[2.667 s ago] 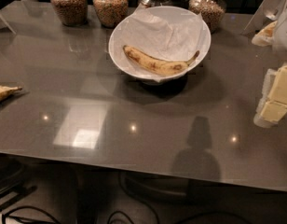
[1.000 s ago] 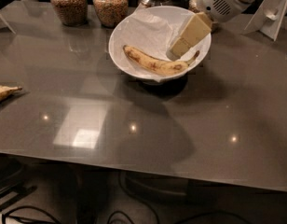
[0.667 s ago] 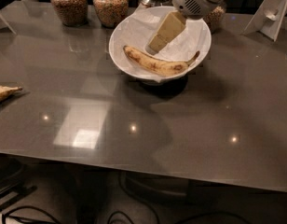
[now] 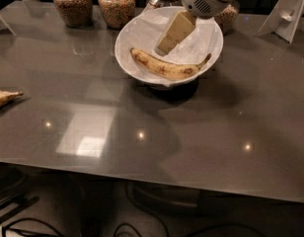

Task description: Pick banana from white bowl

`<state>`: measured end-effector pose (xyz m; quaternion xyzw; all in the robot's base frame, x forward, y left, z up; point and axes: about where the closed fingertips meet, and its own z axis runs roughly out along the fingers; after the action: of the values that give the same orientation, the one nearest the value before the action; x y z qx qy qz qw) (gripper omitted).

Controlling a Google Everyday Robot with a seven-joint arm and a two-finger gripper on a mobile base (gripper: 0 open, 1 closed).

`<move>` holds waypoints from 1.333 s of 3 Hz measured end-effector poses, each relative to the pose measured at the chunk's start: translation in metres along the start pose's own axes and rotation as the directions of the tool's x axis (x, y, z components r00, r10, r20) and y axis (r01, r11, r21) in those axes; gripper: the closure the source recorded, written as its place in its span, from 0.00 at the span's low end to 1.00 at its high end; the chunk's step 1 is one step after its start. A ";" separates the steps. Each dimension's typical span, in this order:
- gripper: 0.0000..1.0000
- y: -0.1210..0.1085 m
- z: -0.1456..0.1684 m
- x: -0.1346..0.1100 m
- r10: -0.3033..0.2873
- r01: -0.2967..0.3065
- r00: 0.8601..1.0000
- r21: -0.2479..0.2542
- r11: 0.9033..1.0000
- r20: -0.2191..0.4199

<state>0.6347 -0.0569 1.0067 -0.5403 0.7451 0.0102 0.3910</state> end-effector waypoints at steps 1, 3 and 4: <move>0.00 -0.005 0.029 0.015 -0.002 0.002 1.000 0.003 1.000 -0.017; 0.27 0.007 0.085 0.049 0.054 -0.058 0.996 -0.057 0.997 -0.070; 0.27 0.018 0.100 0.060 0.080 -0.088 0.993 -0.087 0.992 -0.087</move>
Offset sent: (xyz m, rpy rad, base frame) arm 0.0510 -0.0035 -0.1051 -0.0229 0.1048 -0.0459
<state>0.6707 -0.0534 0.8949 -0.5257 0.7815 0.0379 0.3339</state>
